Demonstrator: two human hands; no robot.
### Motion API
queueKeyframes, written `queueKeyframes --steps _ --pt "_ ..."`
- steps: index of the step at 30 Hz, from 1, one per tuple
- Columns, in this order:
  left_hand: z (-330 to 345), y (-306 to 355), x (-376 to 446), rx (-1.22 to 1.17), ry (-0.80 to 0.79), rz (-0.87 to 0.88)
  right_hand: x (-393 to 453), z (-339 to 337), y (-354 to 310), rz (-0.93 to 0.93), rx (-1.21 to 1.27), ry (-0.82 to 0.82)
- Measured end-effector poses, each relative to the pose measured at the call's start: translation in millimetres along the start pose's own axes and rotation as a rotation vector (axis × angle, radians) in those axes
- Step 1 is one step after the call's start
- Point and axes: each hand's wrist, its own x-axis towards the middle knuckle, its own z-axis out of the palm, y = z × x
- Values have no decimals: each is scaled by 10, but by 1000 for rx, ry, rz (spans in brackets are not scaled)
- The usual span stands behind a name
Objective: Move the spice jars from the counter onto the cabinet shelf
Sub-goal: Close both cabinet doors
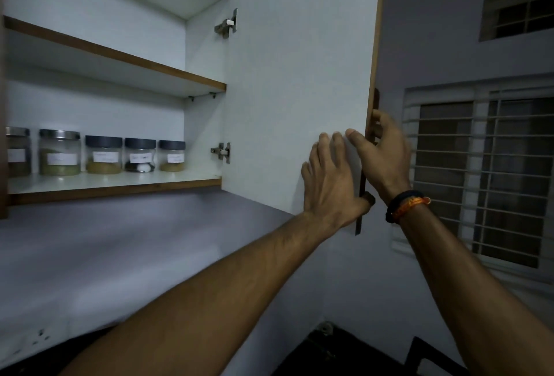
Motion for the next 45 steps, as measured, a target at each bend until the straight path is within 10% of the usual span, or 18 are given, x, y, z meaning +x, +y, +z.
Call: queueKeyframes --steps 15,25,34,45 --pt "-1546 -832 -708 -168 -65 69 -663 976 -1307 -187 421 -183" --pt "-2451 -1446 -1236 -115 28 -191 -1130 1868 -2055 -244 451 -274" --pt "-2814 -1991 -1428 252 116 -326 -1519 2710 -2156 -362 396 -412" --pt "-2964 -2738 -1466 803 -139 -387 -1836 3405 -1902 -457 201 -696"
